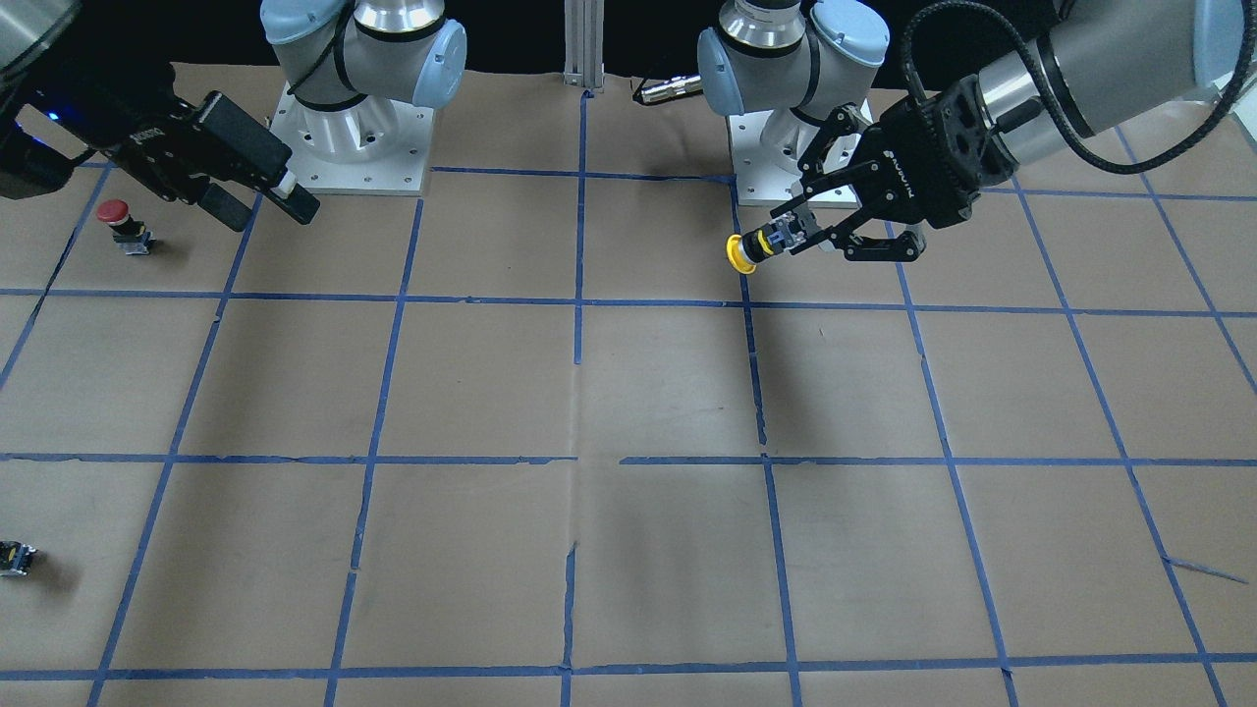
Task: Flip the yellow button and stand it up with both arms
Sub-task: 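Lift the yellow button with the left gripper while the right arm turns toward it, then close the right gripper on the yellow cap held out by the left gripper, then open the left gripper and pull back while the right gripper carries the button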
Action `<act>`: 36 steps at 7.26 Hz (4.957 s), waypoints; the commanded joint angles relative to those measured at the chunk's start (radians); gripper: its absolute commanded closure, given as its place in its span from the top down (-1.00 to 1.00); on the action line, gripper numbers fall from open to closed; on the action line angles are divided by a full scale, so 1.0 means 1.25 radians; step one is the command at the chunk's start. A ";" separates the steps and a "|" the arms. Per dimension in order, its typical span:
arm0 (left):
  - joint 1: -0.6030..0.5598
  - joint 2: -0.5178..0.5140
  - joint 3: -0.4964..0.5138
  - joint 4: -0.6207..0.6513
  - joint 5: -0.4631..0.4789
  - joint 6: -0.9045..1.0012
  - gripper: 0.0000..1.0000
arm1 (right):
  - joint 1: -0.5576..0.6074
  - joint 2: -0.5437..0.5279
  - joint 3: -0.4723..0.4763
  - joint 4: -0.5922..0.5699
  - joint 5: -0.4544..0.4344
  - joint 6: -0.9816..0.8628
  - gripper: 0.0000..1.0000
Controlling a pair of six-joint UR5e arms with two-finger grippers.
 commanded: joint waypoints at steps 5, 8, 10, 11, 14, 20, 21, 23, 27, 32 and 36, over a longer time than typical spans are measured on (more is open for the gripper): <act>-0.067 0.016 -0.114 -0.004 -0.385 -0.188 -0.61 | -0.012 -0.102 0.199 0.189 0.540 -0.011 0.99; -0.067 0.055 -0.194 -0.011 -0.611 -0.199 -0.61 | 0.035 -0.102 0.246 0.123 0.549 -0.016 0.99; -0.066 0.068 -0.242 -0.015 -0.711 -0.197 -0.61 | 0.052 -0.086 0.243 0.099 0.549 0.001 0.99; -0.067 0.070 -0.253 -0.011 -0.732 -0.194 -0.61 | 0.064 -0.086 0.236 0.083 0.554 0.051 0.99; -0.071 0.076 -0.255 -0.014 -0.733 -0.195 -0.61 | 0.086 -0.067 0.236 -0.017 0.597 0.087 0.99; -0.109 0.078 -0.258 -0.009 -0.733 -0.191 -0.61 | 0.139 -0.019 0.205 -0.114 0.570 0.190 0.76; -0.109 0.074 -0.260 -0.009 -0.733 -0.191 -0.61 | 0.143 -0.025 0.205 -0.114 0.535 0.224 0.53; -0.110 0.078 -0.260 -0.009 -0.733 -0.189 -0.60 | 0.157 -0.037 0.205 -0.107 0.532 0.236 0.28; -0.110 0.082 -0.260 -0.009 -0.731 -0.189 -0.57 | 0.155 -0.042 0.201 -0.109 0.528 0.260 0.13; -0.109 0.082 -0.258 -0.016 -0.721 -0.197 1.00 | 0.149 -0.047 0.189 -0.113 0.511 0.256 -0.28; -0.061 0.079 -0.245 -0.008 -0.599 -0.233 1.00 | 0.143 -0.065 0.142 -0.114 0.284 0.236 -0.30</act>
